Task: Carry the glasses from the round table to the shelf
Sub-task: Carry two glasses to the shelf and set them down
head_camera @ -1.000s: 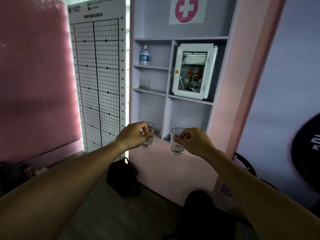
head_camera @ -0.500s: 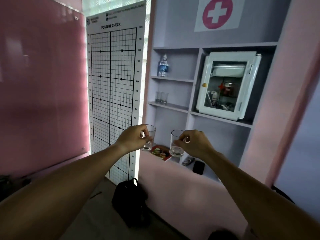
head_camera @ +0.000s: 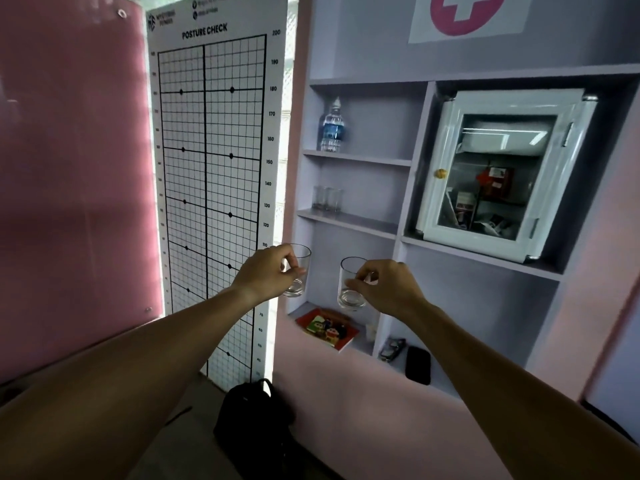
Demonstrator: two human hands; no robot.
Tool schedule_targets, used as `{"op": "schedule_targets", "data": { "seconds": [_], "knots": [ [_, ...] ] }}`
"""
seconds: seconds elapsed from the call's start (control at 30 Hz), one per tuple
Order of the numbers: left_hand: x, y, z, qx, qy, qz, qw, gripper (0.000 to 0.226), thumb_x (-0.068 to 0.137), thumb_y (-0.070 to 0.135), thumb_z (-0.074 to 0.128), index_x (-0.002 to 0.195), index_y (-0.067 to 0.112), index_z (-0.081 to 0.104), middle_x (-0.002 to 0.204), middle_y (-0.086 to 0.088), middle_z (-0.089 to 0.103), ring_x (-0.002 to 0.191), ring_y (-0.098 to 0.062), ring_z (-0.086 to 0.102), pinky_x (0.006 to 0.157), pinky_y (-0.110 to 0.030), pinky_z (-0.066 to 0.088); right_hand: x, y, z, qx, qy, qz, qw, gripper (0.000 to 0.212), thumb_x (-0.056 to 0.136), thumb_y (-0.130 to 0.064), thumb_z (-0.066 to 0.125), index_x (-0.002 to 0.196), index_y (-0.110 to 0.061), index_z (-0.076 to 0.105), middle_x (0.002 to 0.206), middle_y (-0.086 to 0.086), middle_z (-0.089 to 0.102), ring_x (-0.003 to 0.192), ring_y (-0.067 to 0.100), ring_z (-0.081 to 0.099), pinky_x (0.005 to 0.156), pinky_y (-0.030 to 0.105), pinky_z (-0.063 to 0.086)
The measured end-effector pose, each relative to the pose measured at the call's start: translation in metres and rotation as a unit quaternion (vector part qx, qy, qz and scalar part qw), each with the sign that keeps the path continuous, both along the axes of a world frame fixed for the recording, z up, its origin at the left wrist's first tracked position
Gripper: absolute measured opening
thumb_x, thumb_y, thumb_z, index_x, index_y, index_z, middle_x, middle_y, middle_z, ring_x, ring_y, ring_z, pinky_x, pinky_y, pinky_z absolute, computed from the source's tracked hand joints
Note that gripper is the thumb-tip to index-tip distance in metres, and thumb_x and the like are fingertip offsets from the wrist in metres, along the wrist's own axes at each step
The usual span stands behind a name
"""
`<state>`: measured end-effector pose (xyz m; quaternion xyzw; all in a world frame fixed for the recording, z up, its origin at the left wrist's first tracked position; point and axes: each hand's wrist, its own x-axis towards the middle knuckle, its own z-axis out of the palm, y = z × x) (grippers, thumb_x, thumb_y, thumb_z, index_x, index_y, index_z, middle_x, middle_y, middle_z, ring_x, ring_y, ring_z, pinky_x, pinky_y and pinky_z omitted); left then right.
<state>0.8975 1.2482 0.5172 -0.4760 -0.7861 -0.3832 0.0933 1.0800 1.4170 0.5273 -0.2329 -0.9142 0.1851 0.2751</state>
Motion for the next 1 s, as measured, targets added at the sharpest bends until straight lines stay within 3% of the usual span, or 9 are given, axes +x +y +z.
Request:
{"op": "schedule_targets", "data": {
  "seconds": [0.33,0.5,0.67,0.83,1.0],
  "knots": [
    [-0.083,0.073,0.007,0.014,0.002,0.013,1.0,0.02,0.085,0.041,0.071,0.077,0.029,0.057,0.085,0.01,0.066,0.087,-0.014,0.064,0.076,-0.034,0.053,-0.092,0.075,0.009,0.014,0.029,0.018,0.999,0.017,0.085,-0.045,0.074,0.082,-0.029,0.067,0.087,-0.006,0.068,0.08,0.013,0.065,0.063,0.02,0.049],
    [-0.129,0.132,0.033,0.02,0.017,0.026,0.999,0.02,0.085,0.04,0.072,0.08,0.027,0.058,0.088,0.004,0.069,0.087,-0.015,0.065,0.076,-0.034,0.053,-0.145,0.138,0.034,0.027,0.063,0.032,0.997,0.017,0.086,-0.045,0.073,0.08,-0.031,0.066,0.083,-0.007,0.067,0.076,0.012,0.065,0.059,0.016,0.046],
    [-0.174,0.198,0.055,0.037,0.021,0.041,0.998,0.018,0.085,0.035,0.073,0.082,0.023,0.061,0.081,0.012,0.065,0.084,-0.016,0.065,0.075,-0.034,0.052,-0.197,0.205,0.053,0.042,0.094,0.041,0.994,0.017,0.084,-0.04,0.075,0.073,-0.031,0.065,0.08,-0.002,0.071,0.078,0.018,0.066,0.073,0.032,0.057],
    [-0.209,0.249,0.054,0.046,0.005,0.05,0.998,0.017,0.087,0.033,0.072,0.084,0.02,0.062,0.085,0.007,0.067,0.086,-0.018,0.066,0.074,-0.037,0.055,-0.237,0.255,0.051,0.053,0.109,0.038,0.992,0.021,0.084,-0.039,0.075,0.069,-0.032,0.062,0.071,-0.004,0.065,0.07,0.018,0.063,0.064,0.026,0.052],
    [-0.239,0.287,0.049,0.039,0.006,0.057,0.998,0.019,0.087,0.036,0.071,0.084,0.021,0.06,0.091,0.001,0.071,0.088,-0.018,0.066,0.075,-0.035,0.054,-0.272,0.296,0.041,0.041,0.111,0.039,0.992,0.017,0.086,-0.036,0.073,0.078,-0.022,0.069,0.073,-0.007,0.065,0.071,0.016,0.063,0.062,0.024,0.052]
  ]
}}
